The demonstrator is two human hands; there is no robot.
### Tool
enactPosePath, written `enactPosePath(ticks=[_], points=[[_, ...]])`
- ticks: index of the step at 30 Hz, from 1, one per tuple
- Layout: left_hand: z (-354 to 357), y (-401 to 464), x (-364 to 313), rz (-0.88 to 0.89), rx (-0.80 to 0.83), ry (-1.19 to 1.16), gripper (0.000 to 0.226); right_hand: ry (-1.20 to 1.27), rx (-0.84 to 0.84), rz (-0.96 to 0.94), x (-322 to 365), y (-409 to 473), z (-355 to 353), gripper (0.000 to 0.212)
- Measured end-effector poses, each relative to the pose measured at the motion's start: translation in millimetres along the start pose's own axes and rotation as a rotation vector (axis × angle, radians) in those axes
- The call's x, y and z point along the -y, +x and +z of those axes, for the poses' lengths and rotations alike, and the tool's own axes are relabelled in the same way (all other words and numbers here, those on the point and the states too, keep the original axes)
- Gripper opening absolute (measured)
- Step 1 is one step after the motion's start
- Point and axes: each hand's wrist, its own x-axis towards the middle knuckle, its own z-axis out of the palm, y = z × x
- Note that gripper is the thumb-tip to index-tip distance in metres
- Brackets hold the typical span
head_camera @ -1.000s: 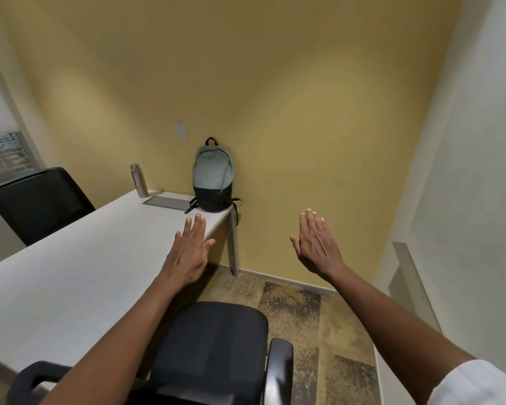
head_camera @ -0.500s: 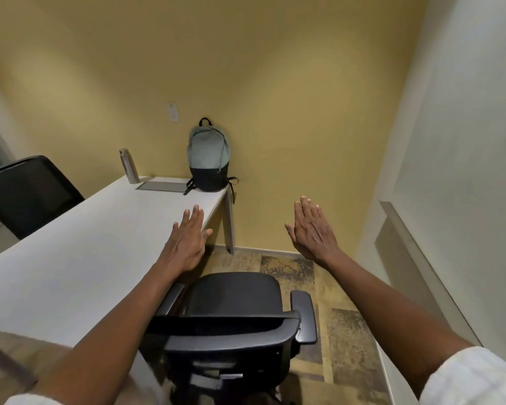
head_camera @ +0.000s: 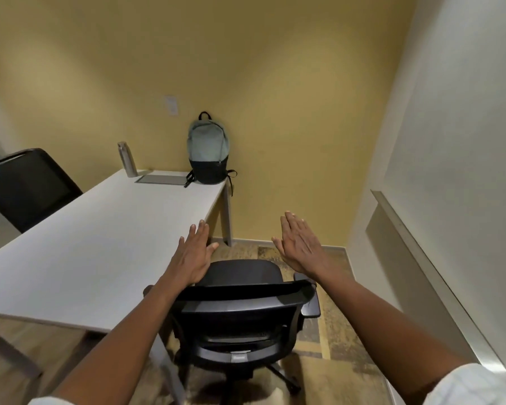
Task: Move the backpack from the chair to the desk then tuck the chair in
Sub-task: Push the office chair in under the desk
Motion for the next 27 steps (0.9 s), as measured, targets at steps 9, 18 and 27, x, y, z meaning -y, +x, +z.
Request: enactPosePath(ticks=[9, 18, 27], points=[[13.0, -43.8, -13.7, -0.034, 0.020, 0.018, 0.069, 0.082, 0.039, -0.086, 19.2, -42.0, 2.4, 0.068], [43.1, -94.3, -4.4, -0.053, 0.274, 0.234, 0.105, 0.121, 0.445, -0.206, 33.8, -102.8, 27.3, 0.093], [51.2, -94.8, -16.3, -0.026, 0.188, 0.289, 0.107, 0.189, 0.400, -0.059, 37.0, -109.7, 41.8, 0.079]])
